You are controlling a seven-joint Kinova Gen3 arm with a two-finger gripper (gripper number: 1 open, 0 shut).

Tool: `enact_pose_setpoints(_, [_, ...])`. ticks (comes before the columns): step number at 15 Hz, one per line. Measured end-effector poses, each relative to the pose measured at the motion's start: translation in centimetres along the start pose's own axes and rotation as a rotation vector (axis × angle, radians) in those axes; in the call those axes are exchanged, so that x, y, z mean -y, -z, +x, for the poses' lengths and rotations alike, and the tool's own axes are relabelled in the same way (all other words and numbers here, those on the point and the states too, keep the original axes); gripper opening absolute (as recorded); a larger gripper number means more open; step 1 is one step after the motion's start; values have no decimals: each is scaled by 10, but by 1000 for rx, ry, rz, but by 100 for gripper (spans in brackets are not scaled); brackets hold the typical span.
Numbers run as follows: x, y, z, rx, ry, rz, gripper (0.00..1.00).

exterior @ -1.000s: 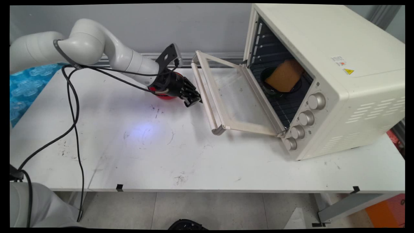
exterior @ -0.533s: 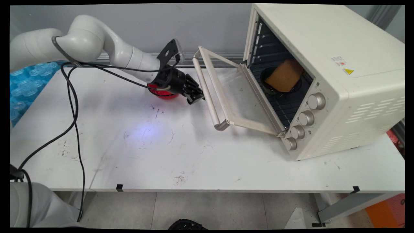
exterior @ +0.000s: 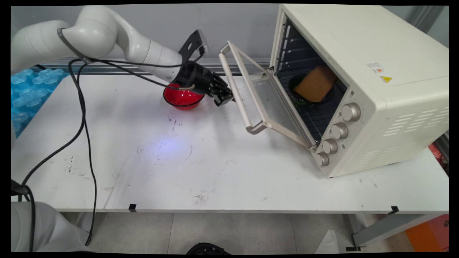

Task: Close the oven

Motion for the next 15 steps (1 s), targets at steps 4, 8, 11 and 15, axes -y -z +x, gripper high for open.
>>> enact_pose_setpoints(4, [5,-3,15,-23,-2,4,0])
enact_pose_setpoints(8, [12,-8,31,-42,-5,7,0])
enact_pose_setpoints(11, [17,-11,42,-55,-7,12,0])
enact_pose_setpoints(15, [24,-15,55,-62,-5,20,0])
